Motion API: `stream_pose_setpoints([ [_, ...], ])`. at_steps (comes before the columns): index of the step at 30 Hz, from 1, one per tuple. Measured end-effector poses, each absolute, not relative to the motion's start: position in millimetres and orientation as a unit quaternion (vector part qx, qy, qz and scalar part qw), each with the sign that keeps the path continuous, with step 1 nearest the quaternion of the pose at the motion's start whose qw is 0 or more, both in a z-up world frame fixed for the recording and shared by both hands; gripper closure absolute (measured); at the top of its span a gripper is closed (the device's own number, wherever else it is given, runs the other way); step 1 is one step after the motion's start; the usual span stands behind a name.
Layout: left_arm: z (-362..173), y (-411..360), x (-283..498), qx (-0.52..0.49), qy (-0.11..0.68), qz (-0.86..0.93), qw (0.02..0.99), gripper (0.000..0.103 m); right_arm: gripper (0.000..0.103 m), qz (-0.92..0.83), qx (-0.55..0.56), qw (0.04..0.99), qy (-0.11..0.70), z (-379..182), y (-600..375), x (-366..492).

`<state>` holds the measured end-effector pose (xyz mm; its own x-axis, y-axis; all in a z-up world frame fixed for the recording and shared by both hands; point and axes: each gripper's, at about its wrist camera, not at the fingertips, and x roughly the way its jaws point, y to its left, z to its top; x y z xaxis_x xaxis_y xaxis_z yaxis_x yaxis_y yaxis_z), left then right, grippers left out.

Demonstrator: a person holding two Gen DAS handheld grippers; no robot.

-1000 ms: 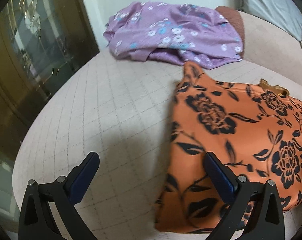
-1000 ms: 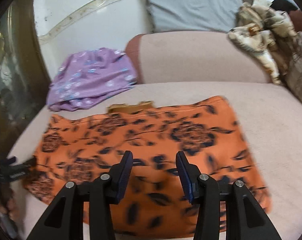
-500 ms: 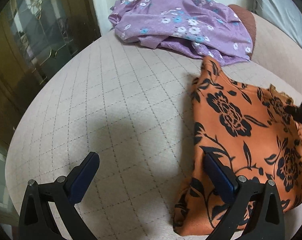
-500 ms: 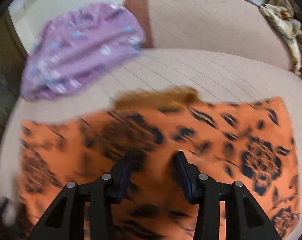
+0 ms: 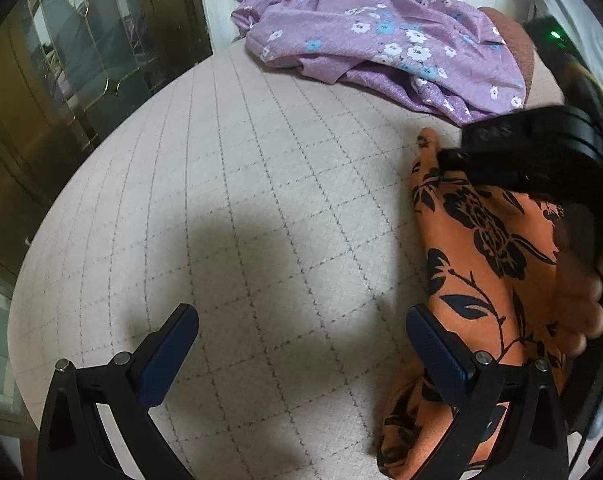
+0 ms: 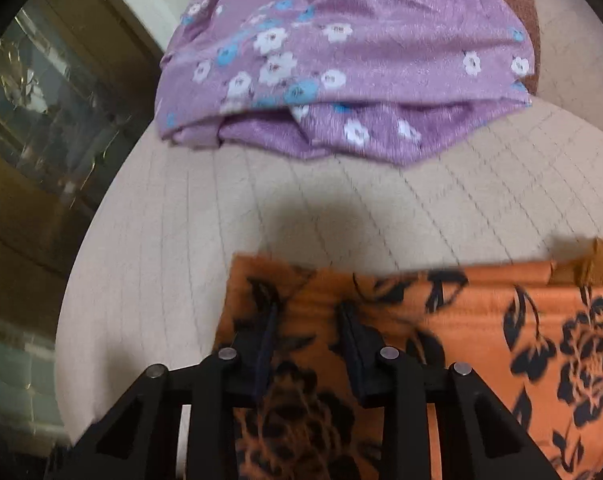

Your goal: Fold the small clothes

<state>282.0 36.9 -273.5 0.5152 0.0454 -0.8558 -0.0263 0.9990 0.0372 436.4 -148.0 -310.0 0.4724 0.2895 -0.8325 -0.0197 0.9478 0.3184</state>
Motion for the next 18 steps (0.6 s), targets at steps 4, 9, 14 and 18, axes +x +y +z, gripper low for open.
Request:
stream_pose_setpoints([
  [4,-265,31,279,0.03,0.47,0.023,0.882,0.0,0.069,0.08,0.146,0.852,0.497,-303,-156,433],
  [9,-256,21,271,0.046,0.444,0.018,0.895,0.0,0.069,0.06,0.17,0.878,0.444,-274,-204,401],
  [14,-253,7,270,0.056,0.432,0.009,0.9,0.0,0.069,-0.034,0.18,0.878,0.442,-271,-308,361],
  [18,-256,-4,272,0.068,0.433,0.011,0.899,0.0,0.069,-0.097,0.233,0.858,0.448,-282,-392,342],
])
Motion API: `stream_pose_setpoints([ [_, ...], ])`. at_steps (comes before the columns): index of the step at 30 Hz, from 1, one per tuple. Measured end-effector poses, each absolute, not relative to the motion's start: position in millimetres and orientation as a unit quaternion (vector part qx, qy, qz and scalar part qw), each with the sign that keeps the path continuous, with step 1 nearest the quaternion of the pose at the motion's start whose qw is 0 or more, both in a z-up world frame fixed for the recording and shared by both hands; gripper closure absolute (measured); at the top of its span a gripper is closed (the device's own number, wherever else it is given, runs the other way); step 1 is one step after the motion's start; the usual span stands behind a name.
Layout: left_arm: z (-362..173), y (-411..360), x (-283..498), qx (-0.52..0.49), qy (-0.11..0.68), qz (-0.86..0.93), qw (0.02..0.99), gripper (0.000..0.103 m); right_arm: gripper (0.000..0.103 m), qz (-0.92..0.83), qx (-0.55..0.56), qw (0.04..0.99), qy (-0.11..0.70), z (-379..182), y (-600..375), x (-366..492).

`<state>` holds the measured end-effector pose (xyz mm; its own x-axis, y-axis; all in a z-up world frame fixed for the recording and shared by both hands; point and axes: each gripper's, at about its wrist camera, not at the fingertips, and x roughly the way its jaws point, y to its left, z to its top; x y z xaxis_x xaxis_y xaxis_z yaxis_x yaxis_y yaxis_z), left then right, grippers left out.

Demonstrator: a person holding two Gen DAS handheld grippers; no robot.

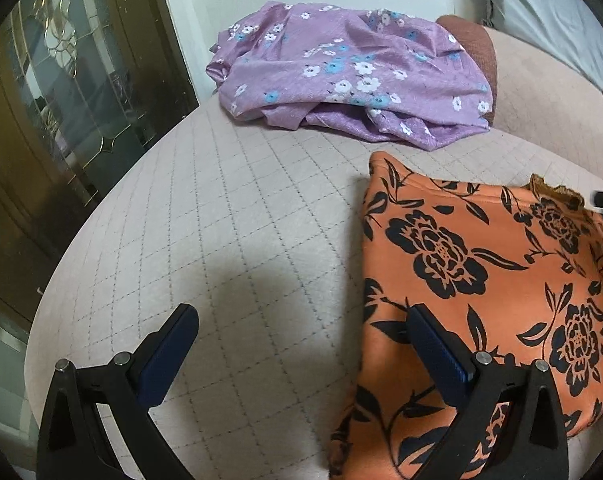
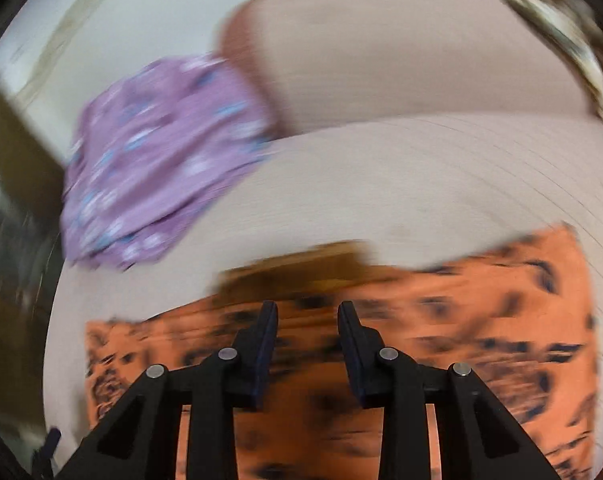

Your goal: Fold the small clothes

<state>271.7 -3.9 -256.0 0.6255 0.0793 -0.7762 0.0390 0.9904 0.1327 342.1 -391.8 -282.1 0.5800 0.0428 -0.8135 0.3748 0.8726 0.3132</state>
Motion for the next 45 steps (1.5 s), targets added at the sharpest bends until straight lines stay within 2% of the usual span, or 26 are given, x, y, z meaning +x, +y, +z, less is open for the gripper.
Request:
stream_pose_setpoints([
  [5,-266,-10,277,0.077,0.442,0.022,0.893,0.0,0.069,-0.179,0.275,0.828,0.454,-311,-471,334],
  [7,-266,-12,278,0.082,0.439,0.024,0.894,0.0,0.069,-0.174,0.311,0.828,0.433,-324,-493,329],
  [12,-262,-15,278,0.09,0.429,0.029,0.898,0.0,0.068,-0.166,0.357,0.829,0.396,-320,-508,314],
  [20,-242,-25,261,0.095,0.39,0.005,0.916,0.0,0.067,-0.143,0.331,0.853,0.377,-291,-497,236],
  [22,-239,-30,255,0.099,0.383,0.0,0.918,0.0,0.062,-0.138,0.333,0.854,0.376,-286,-497,210],
  [23,-238,-31,254,0.101,0.382,-0.001,0.919,0.0,0.056,-0.135,0.339,0.853,0.373,-284,-497,193],
  [24,-237,-31,252,0.102,0.381,-0.002,0.919,0.0,0.042,-0.133,0.346,0.852,0.37,-284,-497,181],
  [25,-237,-31,250,0.102,0.381,-0.002,0.919,0.0,0.04,-0.129,0.359,0.85,0.363,-284,-498,164],
  [36,-247,-24,244,0.124,0.389,0.02,0.913,0.0,0.04,-0.068,0.468,0.799,0.371,-297,-473,67],
  [45,-257,-15,247,0.115,0.415,0.02,0.902,0.0,0.04,-0.091,0.505,0.764,0.391,-343,-470,67],
])
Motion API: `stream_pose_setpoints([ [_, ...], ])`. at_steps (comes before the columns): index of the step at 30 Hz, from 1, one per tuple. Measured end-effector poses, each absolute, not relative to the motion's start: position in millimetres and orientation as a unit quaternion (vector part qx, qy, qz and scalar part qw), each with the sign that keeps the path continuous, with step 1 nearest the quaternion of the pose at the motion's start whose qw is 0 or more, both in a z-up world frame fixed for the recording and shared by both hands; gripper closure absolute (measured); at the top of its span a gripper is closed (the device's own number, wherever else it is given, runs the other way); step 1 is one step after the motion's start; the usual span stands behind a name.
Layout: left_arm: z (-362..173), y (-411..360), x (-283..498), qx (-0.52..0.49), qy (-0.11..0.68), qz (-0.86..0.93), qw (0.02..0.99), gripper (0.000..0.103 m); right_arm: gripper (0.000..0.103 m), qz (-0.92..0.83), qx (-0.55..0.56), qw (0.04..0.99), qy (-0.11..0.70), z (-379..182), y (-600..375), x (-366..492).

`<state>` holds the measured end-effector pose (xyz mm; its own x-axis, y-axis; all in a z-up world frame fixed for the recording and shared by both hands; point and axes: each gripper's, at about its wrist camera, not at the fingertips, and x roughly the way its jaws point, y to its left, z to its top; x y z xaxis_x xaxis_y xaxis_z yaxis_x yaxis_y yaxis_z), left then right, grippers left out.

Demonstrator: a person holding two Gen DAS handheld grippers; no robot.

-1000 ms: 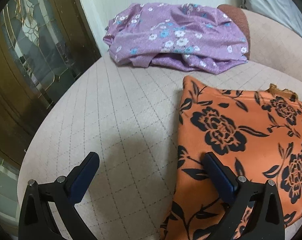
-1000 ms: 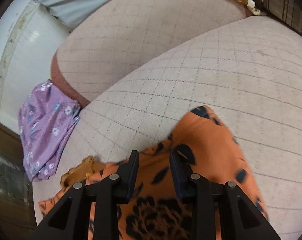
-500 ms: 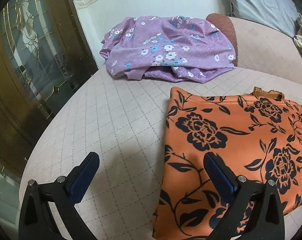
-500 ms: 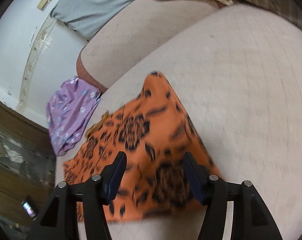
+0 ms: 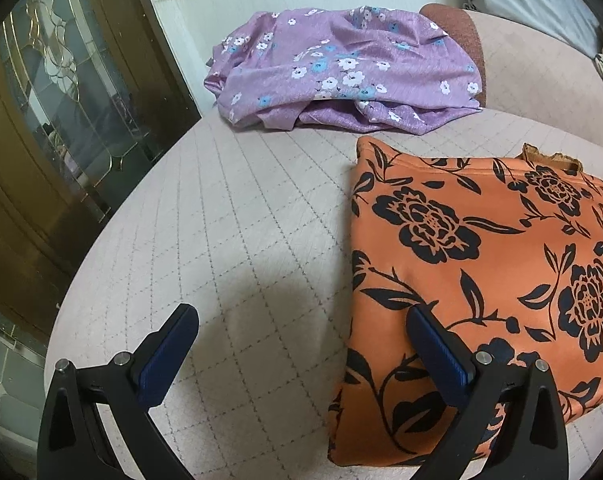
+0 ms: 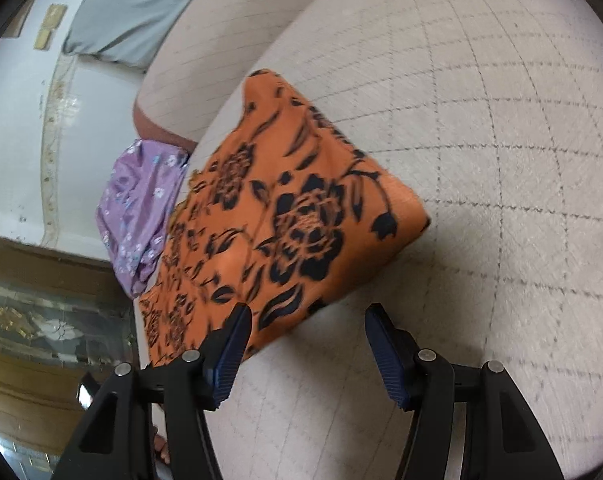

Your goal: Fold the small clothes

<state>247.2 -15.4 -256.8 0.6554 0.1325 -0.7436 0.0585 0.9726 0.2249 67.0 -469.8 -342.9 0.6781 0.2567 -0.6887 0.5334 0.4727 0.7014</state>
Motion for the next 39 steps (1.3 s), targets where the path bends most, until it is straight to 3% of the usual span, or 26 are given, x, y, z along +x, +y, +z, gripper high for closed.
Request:
stream_pose_setpoints([
  [12,-259,-17,254,0.115,0.411,0.01,0.904,0.0,0.039,-0.093,0.537,0.762,0.349,-355,-493,93],
  [22,-260,-15,258,0.113,0.411,0.004,0.905,0.0,0.039,-0.102,0.5,0.791,0.338,-352,-484,114],
  [24,-260,-15,259,0.111,0.412,0.004,0.904,0.0,0.046,-0.103,0.493,0.795,0.337,-352,-483,115],
  [27,-261,-15,260,0.109,0.414,0.003,0.904,0.0,0.07,-0.113,0.487,0.795,0.344,-355,-483,118],
  [39,-263,-11,262,0.1,0.424,-0.003,0.9,0.0,0.08,-0.122,0.426,0.836,0.324,-319,-463,112],
])
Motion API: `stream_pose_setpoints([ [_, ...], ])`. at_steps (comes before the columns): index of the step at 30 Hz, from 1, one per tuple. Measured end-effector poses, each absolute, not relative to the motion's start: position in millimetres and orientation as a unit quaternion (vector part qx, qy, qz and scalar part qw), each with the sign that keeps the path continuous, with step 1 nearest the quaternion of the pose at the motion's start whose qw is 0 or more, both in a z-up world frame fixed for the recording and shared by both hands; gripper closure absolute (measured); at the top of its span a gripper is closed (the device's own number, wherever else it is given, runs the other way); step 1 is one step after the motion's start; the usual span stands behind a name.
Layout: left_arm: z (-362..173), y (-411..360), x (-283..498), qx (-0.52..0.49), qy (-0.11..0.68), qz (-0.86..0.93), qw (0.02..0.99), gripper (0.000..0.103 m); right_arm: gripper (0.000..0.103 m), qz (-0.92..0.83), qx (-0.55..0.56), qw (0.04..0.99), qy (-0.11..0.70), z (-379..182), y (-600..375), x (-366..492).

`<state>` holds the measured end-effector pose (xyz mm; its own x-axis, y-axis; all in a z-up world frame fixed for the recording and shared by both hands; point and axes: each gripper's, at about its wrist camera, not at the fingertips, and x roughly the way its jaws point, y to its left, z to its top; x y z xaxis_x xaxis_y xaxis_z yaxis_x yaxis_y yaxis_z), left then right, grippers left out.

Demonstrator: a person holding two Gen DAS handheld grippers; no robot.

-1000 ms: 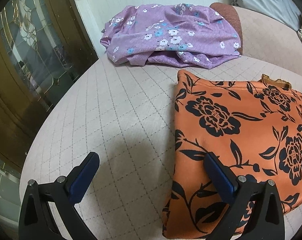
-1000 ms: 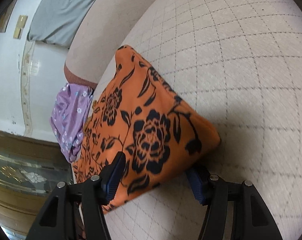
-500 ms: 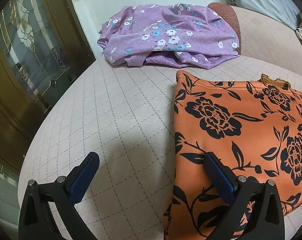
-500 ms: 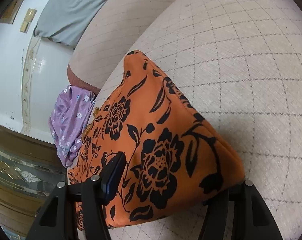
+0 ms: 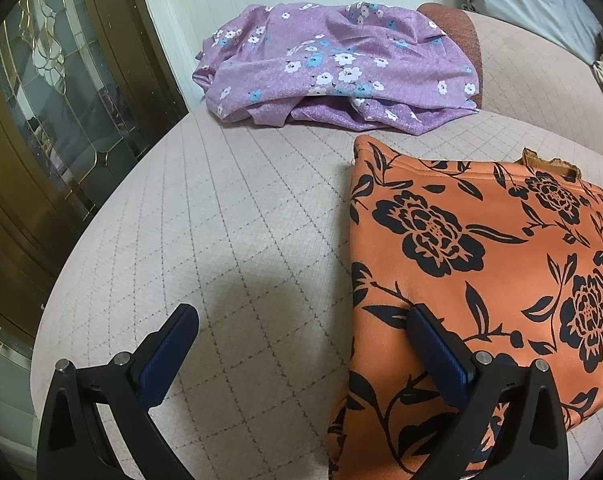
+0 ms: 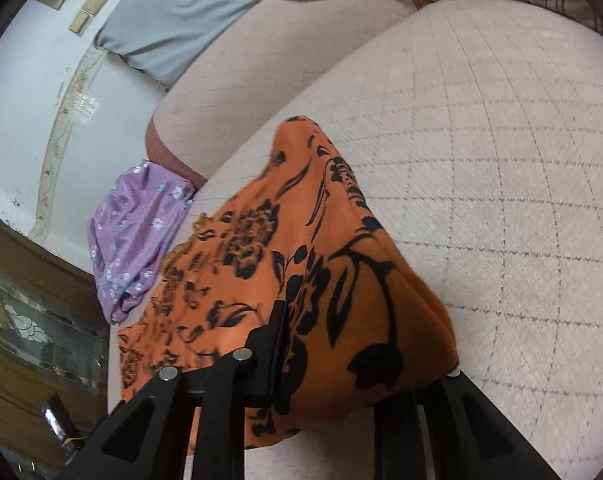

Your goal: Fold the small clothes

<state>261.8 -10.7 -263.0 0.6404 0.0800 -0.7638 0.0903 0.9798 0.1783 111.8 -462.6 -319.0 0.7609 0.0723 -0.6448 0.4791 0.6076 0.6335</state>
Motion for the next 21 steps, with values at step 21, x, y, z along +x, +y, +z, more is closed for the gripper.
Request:
stream_pose_setpoints([
  [21,-237,114,286,-0.031,0.437,0.094,0.894,0.0,0.083,0.059,0.386,0.847,0.36,-230,-235,234],
])
